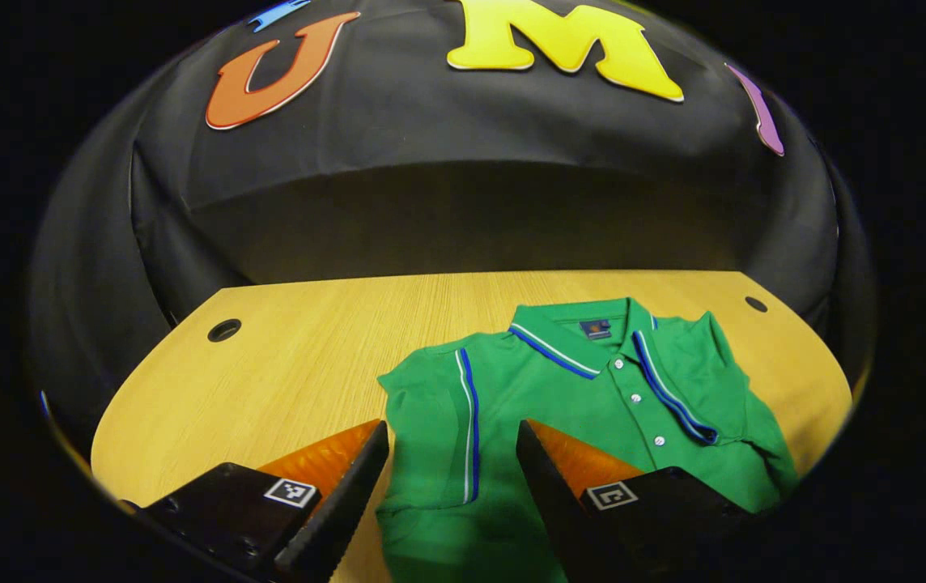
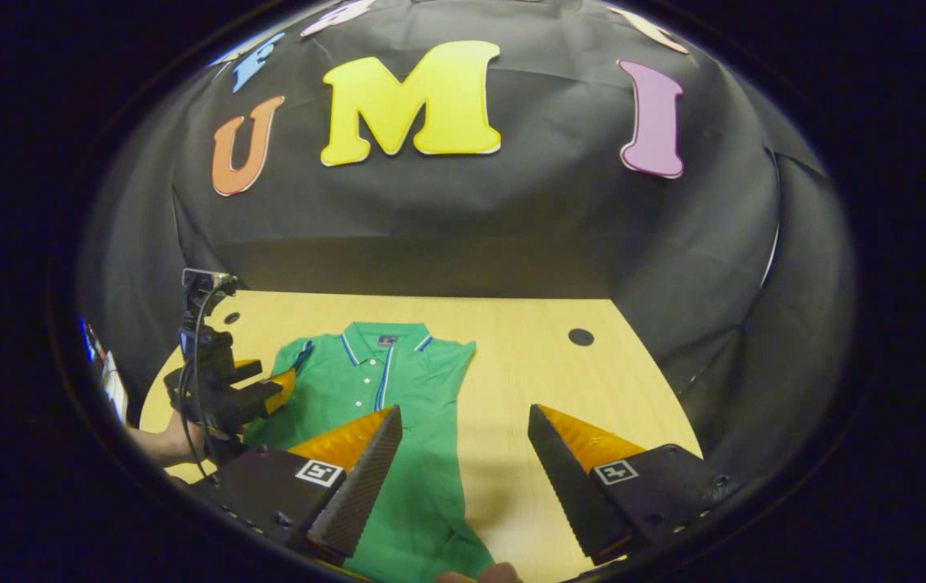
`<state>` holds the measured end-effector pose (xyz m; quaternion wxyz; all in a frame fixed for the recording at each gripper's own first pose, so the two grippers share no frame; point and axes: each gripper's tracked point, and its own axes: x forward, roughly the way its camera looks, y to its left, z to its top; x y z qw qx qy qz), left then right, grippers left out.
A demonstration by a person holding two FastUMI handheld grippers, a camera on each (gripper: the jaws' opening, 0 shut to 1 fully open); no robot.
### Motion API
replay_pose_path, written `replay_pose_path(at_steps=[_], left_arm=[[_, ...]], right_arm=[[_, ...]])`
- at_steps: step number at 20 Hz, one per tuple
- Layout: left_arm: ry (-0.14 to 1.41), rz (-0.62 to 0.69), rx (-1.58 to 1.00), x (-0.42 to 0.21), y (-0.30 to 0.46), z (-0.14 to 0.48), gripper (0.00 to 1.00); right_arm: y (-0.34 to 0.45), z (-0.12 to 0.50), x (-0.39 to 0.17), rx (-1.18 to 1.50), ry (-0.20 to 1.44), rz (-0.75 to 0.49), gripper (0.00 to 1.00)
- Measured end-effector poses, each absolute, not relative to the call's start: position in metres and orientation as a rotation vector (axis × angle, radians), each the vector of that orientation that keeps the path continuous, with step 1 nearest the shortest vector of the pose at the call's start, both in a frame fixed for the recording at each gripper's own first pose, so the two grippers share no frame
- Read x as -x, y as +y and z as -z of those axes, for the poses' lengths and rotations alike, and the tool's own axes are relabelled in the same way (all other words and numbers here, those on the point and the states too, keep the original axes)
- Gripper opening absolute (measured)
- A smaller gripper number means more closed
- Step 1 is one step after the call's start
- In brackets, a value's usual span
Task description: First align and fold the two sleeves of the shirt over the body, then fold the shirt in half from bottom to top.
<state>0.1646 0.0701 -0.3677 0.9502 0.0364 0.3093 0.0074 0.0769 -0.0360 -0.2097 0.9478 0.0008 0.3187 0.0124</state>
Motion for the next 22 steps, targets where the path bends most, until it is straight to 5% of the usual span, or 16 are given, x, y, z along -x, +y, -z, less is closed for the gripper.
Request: replay_pose_path(at_steps=[3, 4, 5, 6, 8, 10, 12, 22], left_arm=[[0.669, -0.014, -0.098, -0.166, 0.070, 0.384, 0.92], [0.684, -0.013, -0.101, -0.165, 0.071, 0.391, 0.81], [0.689, -0.012, -0.097, -0.164, 0.071, 0.391, 0.84], [0.679, -0.005, -0.097, -0.168, 0.071, 0.390, 0.65], [0.674, -0.032, -0.102, -0.168, 0.076, 0.387, 0.57], [0.669, -0.042, -0.098, -0.167, 0.076, 0.385, 0.27], [0.658, -0.043, -0.089, -0.169, 0.077, 0.377, 0.11], [0.606, 0.045, -0.050, -0.176, 0.025, 0.321, 0.06]], right_arm=[[-0.041, 0.215, -0.073, -0.004, 0.668, -0.010, 0.96], [-0.042, 0.215, -0.073, -0.008, 0.672, -0.005, 0.96], [-0.043, 0.216, -0.073, -0.011, 0.675, -0.001, 0.96], [-0.043, 0.216, -0.074, -0.014, 0.675, 0.001, 0.96], [-0.042, 0.215, -0.074, -0.020, 0.675, 0.002, 0.96], [-0.041, 0.217, -0.074, -0.027, 0.678, 0.000, 0.96], [-0.040, 0.216, -0.074, -0.029, 0.675, -0.002, 0.96], [-0.048, 0.205, -0.067, -0.069, 0.641, 0.008, 0.96]])
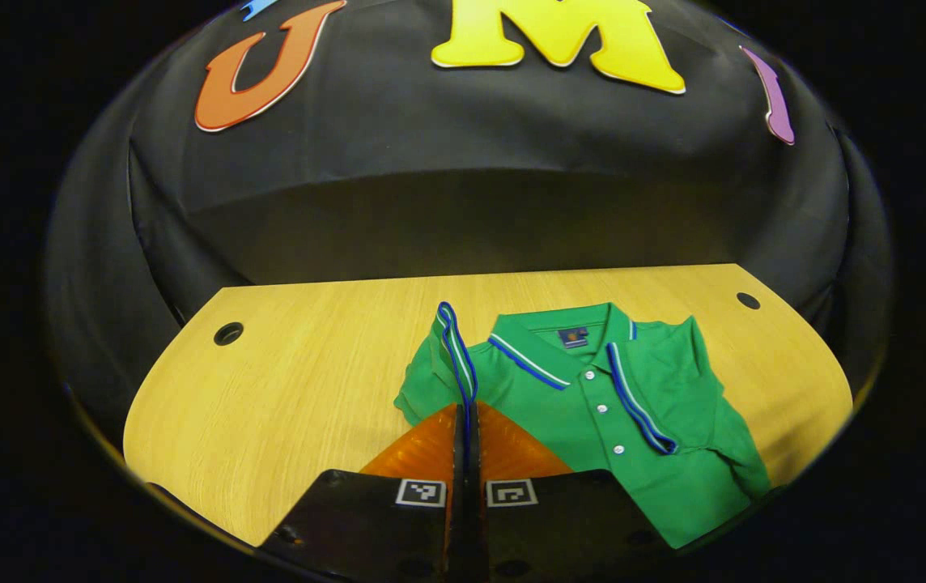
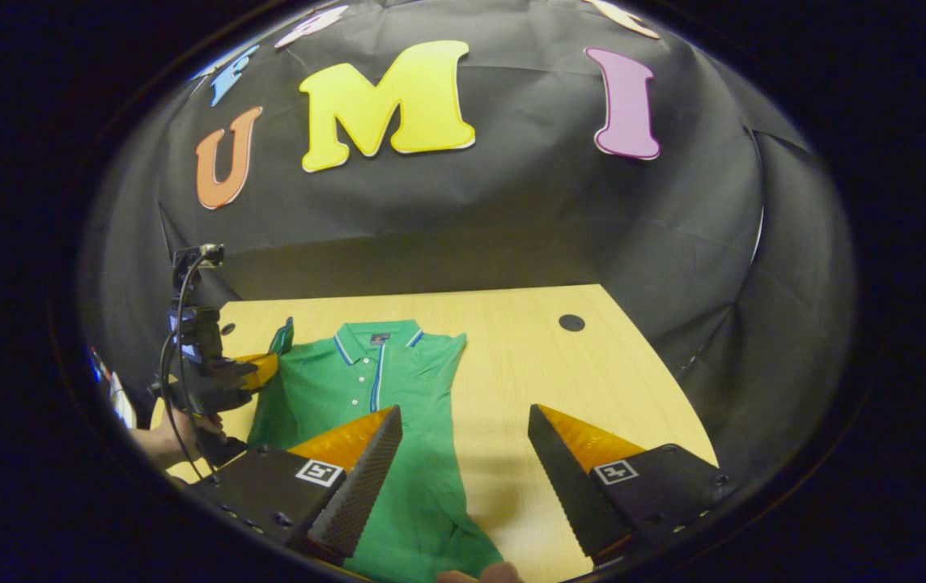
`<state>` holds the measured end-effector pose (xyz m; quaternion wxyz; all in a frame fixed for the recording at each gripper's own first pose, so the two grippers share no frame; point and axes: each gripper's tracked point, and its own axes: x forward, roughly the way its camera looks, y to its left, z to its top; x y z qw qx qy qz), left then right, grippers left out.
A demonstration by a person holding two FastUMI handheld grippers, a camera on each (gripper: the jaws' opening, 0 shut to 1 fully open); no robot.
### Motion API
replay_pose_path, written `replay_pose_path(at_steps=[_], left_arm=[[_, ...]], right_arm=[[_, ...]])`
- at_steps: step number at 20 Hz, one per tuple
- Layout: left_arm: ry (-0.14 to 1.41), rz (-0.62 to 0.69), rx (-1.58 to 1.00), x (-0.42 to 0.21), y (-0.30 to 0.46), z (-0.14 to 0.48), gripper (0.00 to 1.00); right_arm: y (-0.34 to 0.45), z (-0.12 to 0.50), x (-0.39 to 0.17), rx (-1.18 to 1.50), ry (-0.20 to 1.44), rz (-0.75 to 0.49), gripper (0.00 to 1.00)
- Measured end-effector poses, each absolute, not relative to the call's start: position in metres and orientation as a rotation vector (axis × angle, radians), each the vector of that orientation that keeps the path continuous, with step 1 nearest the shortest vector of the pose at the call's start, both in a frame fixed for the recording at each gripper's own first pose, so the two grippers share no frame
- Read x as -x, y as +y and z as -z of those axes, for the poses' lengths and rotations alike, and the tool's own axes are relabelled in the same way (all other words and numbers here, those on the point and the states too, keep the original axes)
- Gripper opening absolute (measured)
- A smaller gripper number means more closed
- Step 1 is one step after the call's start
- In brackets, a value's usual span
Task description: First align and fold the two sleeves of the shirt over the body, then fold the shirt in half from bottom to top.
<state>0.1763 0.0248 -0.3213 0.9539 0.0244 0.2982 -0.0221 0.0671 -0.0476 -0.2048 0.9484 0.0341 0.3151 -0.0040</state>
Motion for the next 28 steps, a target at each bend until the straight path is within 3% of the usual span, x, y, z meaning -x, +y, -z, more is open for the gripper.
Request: replay_pose_path(at_steps=[7, 10, 11, 12, 13, 14, 16, 17, 24, 28], left_arm=[[0.657, 0.108, -0.030, -0.179, -0.032, 0.340, 0.07], [0.653, 0.142, 0.001, -0.172, -0.044, 0.336, 0.14], [0.637, 0.154, 0.006, -0.173, -0.047, 0.332, 0.20], [0.623, 0.160, 0.000, -0.169, -0.048, 0.324, 0.42], [0.602, 0.158, -0.010, -0.168, -0.047, 0.317, 0.53], [0.577, 0.145, -0.016, -0.165, -0.044, 0.306, 0.72], [0.519, 0.118, -0.012, -0.158, -0.039, 0.285, 1.00], [0.497, 0.104, -0.001, -0.149, -0.035, 0.270, 1.00], [0.395, 0.035, 0.004, -0.061, 0.006, 0.189, 1.00], [0.448, 0.030, -0.028, 0.012, 0.036, 0.191, 1.00]], right_arm=[[-0.077, 0.201, -0.052, -0.066, 0.626, 0.053, 0.96], [-0.081, 0.201, -0.050, -0.072, 0.624, 0.058, 0.96], [-0.080, 0.201, -0.050, -0.071, 0.623, 0.053, 0.96], [-0.079, 0.199, -0.050, -0.064, 0.619, 0.047, 0.92], [-0.077, 0.196, -0.051, -0.057, 0.608, 0.039, 0.92], [-0.075, 0.193, -0.053, -0.046, 0.596, 0.028, 0.96], [-0.067, 0.188, -0.052, -0.025, 0.574, -0.002, 0.92], [-0.063, 0.186, -0.050, -0.019, 0.565, -0.019, 0.96], [-0.038, 0.189, -0.010, 0.034, 0.558, -0.156, 0.96], [-0.045, 0.223, 0.042, 0.076, 0.664, -0.202, 0.98]])
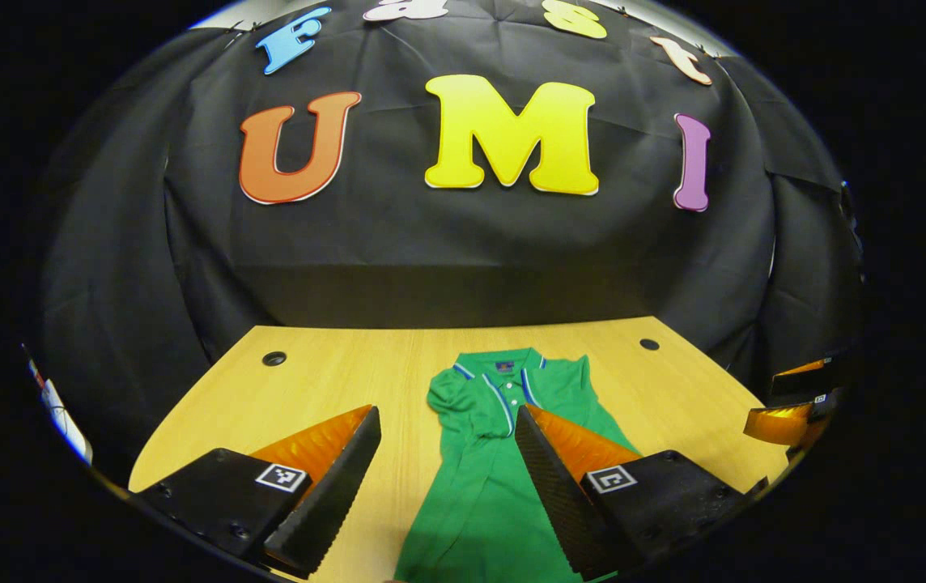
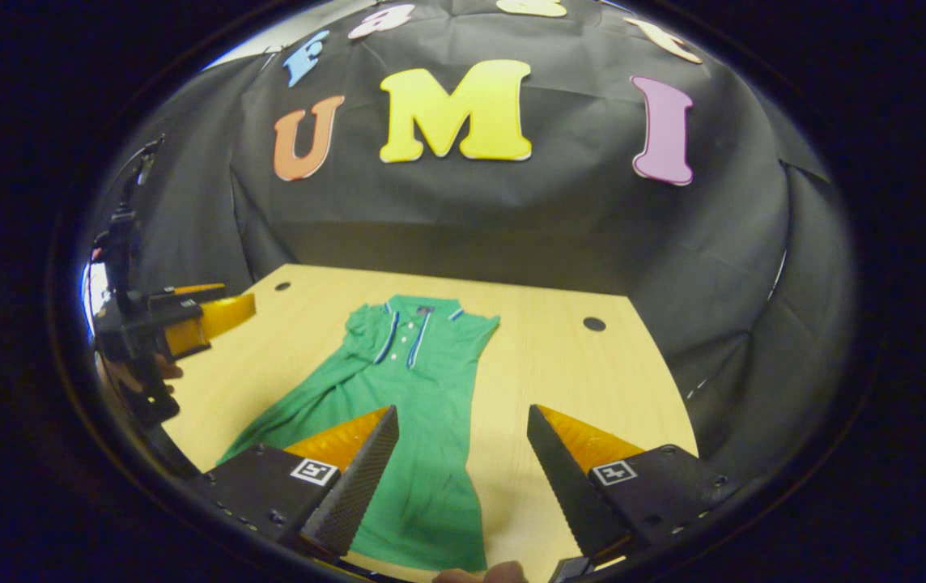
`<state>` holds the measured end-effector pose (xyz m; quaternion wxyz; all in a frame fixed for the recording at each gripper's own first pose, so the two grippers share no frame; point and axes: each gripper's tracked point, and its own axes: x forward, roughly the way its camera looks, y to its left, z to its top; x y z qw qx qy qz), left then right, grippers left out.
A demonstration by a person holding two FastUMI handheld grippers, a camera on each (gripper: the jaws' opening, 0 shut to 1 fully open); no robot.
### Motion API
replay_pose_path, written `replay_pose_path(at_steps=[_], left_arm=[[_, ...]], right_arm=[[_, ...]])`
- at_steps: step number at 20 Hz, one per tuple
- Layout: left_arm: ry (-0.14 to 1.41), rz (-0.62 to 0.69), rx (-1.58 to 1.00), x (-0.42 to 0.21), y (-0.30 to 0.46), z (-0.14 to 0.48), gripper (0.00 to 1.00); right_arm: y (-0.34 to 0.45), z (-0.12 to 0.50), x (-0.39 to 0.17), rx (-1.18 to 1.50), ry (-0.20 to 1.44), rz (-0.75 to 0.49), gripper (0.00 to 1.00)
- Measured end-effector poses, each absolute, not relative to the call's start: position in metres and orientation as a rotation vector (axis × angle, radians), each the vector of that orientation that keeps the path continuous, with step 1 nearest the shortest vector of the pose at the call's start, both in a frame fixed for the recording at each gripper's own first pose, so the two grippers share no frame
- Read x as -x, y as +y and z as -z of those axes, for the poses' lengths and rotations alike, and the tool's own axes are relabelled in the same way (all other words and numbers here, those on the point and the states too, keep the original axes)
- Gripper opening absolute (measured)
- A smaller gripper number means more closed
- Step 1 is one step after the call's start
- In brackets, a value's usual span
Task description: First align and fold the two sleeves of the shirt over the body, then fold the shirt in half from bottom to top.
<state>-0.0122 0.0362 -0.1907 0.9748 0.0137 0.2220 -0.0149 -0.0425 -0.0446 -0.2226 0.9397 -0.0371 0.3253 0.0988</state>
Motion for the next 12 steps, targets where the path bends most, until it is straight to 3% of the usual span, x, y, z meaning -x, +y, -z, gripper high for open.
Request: replay_pose_path(at_steps=[5, 12], left_arm=[[0.606, 0.007, -0.034, 0.098, 0.066, 0.233, 1.00], [0.994, 0.060, 0.022, 0.195, 0.063, 0.329, 1.00]], right_arm=[[-0.061, 0.266, 0.102, 0.080, 0.802, -0.200, 0.98], [-0.078, 0.337, 0.158, 0.080, 1.037, -0.194, 0.97]])
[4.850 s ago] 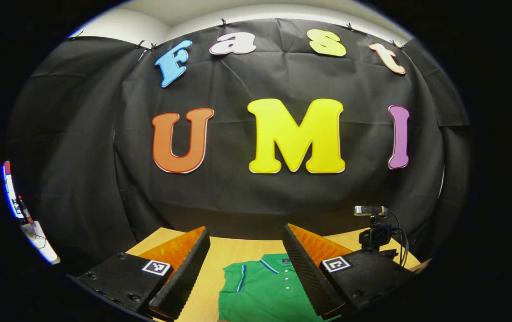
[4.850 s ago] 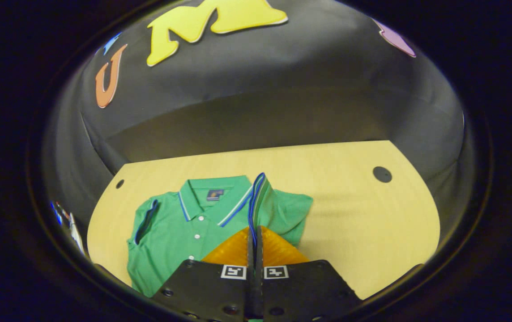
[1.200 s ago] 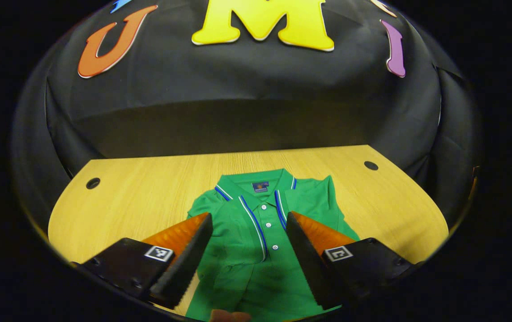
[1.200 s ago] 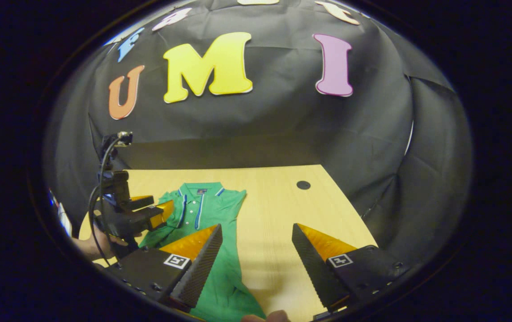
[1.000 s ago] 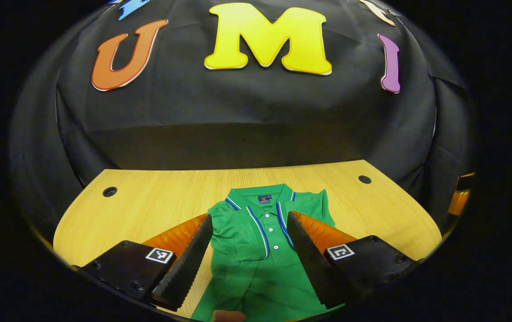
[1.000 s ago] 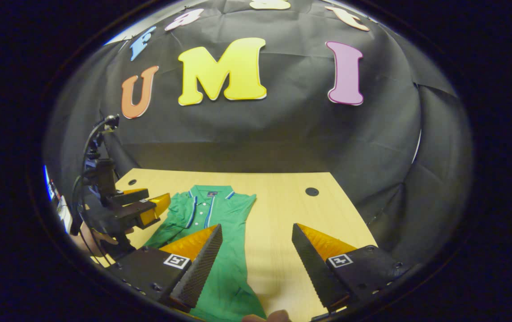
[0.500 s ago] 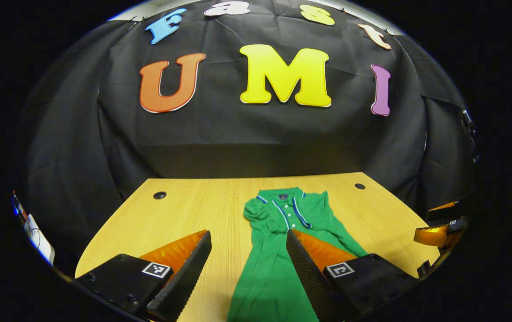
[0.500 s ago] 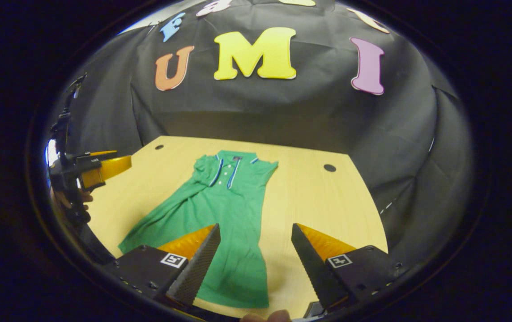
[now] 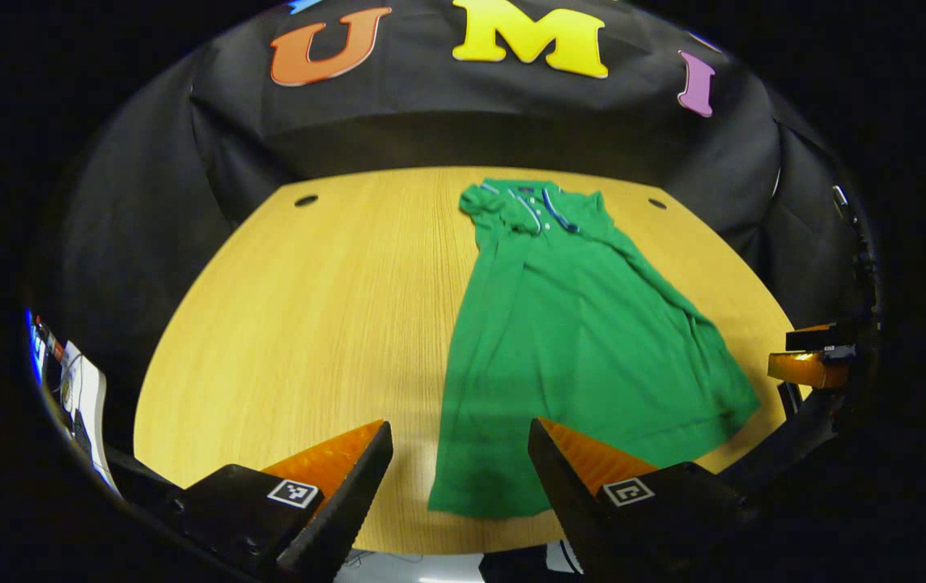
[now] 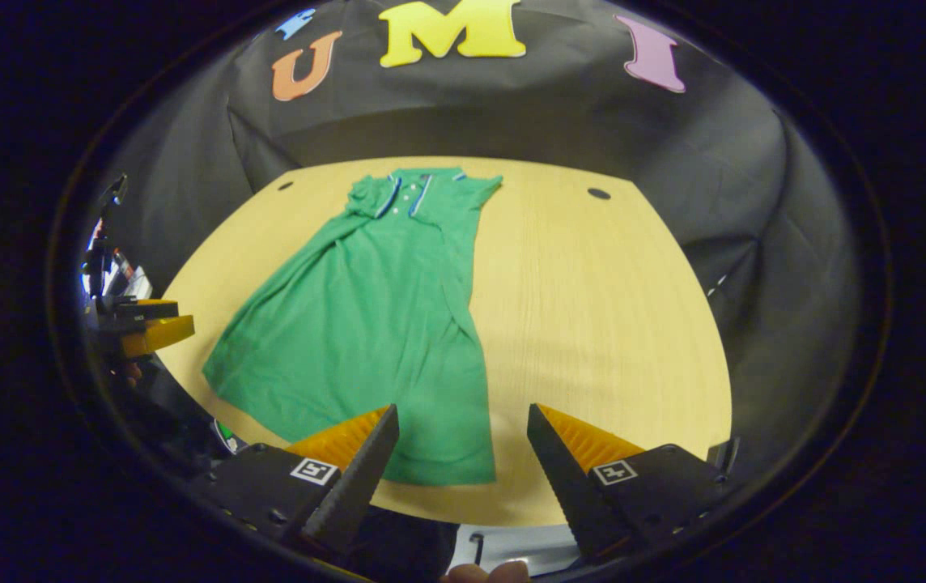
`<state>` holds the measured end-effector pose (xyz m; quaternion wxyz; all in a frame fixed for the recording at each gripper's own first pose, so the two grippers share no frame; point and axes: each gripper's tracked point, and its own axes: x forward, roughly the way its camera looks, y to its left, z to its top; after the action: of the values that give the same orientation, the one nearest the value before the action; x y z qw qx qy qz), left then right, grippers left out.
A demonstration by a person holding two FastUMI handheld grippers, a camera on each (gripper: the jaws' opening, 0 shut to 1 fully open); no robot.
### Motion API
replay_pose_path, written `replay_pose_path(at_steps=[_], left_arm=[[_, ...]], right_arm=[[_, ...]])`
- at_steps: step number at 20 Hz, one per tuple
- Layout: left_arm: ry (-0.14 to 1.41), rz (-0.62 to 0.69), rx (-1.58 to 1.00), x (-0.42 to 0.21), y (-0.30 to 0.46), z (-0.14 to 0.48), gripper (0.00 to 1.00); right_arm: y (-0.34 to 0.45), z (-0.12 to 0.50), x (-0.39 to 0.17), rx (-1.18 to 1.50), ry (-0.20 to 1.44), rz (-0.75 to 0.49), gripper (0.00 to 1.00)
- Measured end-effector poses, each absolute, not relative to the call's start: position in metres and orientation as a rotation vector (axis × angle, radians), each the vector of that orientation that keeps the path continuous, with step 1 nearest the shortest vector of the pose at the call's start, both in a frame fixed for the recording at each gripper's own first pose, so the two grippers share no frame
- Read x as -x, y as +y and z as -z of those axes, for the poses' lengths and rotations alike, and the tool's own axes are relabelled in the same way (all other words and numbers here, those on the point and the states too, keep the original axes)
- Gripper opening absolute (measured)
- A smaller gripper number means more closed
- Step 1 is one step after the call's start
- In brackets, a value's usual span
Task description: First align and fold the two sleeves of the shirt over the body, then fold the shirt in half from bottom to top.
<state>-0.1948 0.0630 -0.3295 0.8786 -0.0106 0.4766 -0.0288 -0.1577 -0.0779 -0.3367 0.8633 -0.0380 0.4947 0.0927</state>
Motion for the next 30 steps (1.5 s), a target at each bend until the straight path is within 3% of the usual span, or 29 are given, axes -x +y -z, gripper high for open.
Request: replay_pose_path(at_steps=[5, 14, 16, 17, 18, 19, 21, 22, 24, 30], left_arm=[[1.181, 0.065, 0.074, 0.232, 0.061, 0.366, 1.00], [1.223, 0.049, 0.032, 0.231, 0.051, 0.355, 1.00], [1.247, 0.042, 0.025, 0.233, 0.049, 0.360, 1.00], [1.247, 0.037, 0.037, 0.230, 0.050, 0.359, 1.00], [1.243, 0.034, 0.063, 0.228, 0.047, 0.359, 0.83], [1.239, 0.031, 0.091, 0.227, 0.044, 0.358, 0.66], [1.239, 0.037, 0.122, 0.226, 0.039, 0.356, 0.21], [1.241, 0.054, 0.128, 0.226, 0.038, 0.355, 0.10], [1.245, 0.074, 0.150, 0.228, 0.033, 0.356, 0.07], [1.181, 0.153, 0.206, 0.203, 0.030, 0.314, 0.06]], right_arm=[[-0.086, 0.376, 0.175, 0.109, 1.140, -0.197, 0.98], [-0.081, 0.398, 0.181, 0.116, 1.211, -0.209, 0.96], [-0.078, 0.398, 0.180, 0.105, 1.219, -0.211, 0.80], [-0.076, 0.399, 0.179, 0.090, 1.223, -0.207, 0.60], [-0.075, 0.400, 0.179, 0.071, 1.227, -0.202, 0.53], [-0.072, 0.401, 0.178, 0.039, 1.229, -0.203, 0.34], [-0.069, 0.399, 0.180, -0.003, 1.242, -0.203, 0.06], [-0.069, 0.400, 0.180, -0.002, 1.246, -0.207, 0.05], [-0.070, 0.399, 0.180, 0.001, 1.252, -0.208, 0.00], [-0.072, 0.364, 0.162, -0.017, 1.189, -0.208, 0.00]])
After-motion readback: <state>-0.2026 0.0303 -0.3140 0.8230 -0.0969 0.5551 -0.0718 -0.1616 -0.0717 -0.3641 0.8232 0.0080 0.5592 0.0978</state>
